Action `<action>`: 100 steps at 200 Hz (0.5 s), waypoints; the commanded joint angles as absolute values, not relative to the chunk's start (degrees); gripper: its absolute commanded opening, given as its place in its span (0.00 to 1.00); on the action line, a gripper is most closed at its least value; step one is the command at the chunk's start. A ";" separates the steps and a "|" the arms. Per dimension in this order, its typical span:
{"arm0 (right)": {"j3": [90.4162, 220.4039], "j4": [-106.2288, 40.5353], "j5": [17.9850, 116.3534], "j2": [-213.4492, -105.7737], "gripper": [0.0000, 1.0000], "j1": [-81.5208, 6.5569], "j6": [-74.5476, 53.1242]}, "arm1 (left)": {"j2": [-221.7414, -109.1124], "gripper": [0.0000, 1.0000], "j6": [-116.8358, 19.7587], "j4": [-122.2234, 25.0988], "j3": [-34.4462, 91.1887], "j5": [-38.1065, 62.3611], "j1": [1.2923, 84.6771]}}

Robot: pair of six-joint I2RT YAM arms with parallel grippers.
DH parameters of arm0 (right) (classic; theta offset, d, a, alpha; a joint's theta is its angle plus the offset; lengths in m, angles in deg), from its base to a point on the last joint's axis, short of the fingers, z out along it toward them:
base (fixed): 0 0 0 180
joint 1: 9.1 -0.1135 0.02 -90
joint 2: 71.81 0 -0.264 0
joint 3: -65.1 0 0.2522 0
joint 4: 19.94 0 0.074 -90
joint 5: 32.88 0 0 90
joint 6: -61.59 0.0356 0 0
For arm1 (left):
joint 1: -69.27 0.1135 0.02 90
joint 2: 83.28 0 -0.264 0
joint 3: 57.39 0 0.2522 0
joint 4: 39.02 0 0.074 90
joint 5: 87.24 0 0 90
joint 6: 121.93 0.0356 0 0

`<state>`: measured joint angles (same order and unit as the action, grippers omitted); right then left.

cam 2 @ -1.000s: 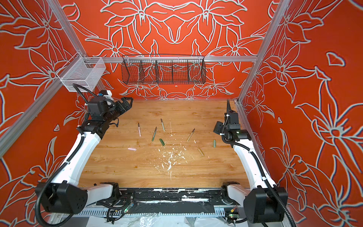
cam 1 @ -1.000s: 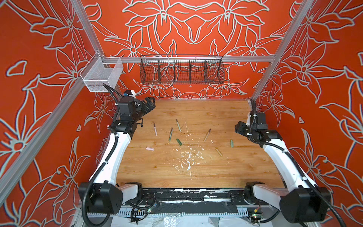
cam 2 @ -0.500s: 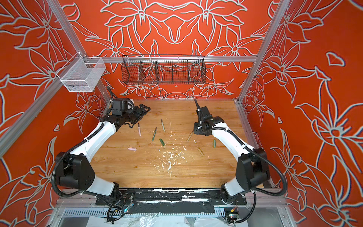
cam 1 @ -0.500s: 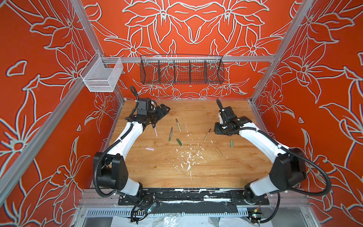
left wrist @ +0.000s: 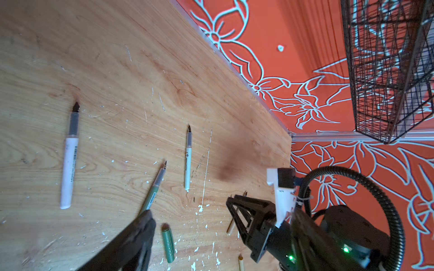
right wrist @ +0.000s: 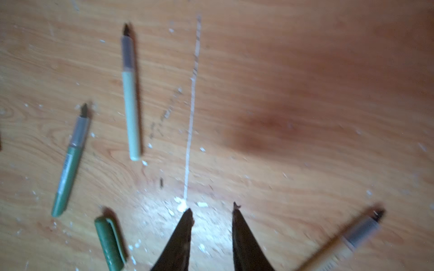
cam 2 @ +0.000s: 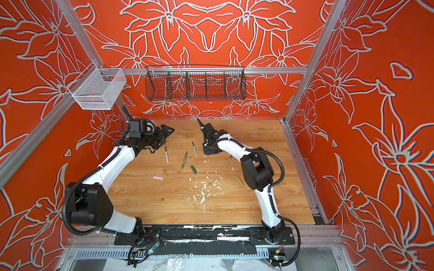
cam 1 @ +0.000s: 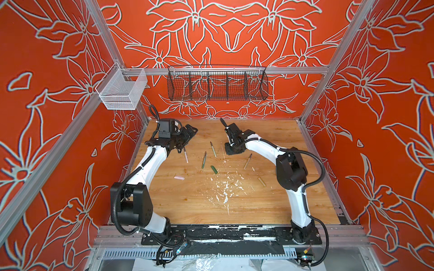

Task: Insert the pens into the pen caps
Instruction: 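Raise both arms and move the right gripper over the pale green pen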

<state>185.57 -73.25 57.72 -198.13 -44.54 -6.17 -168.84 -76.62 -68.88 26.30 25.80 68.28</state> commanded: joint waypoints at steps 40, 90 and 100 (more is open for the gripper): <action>202.73 -77.17 58.65 -211.00 0.34 -48.66 -8.98 | -167.50 0.89 -77.15 -67.77 25.80 26.88 69.98; 212.79 -82.24 54.16 -218.03 0.34 -49.79 -8.39 | -168.35 0.88 -78.11 -67.03 25.63 28.33 70.99; 214.67 -83.62 52.63 -219.19 0.35 -49.88 -8.13 | -168.38 0.88 -78.33 -66.74 25.54 28.75 71.12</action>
<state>210.05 -77.86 57.26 -215.86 -49.35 -8.58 -168.84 -77.16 -68.49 26.19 27.09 70.49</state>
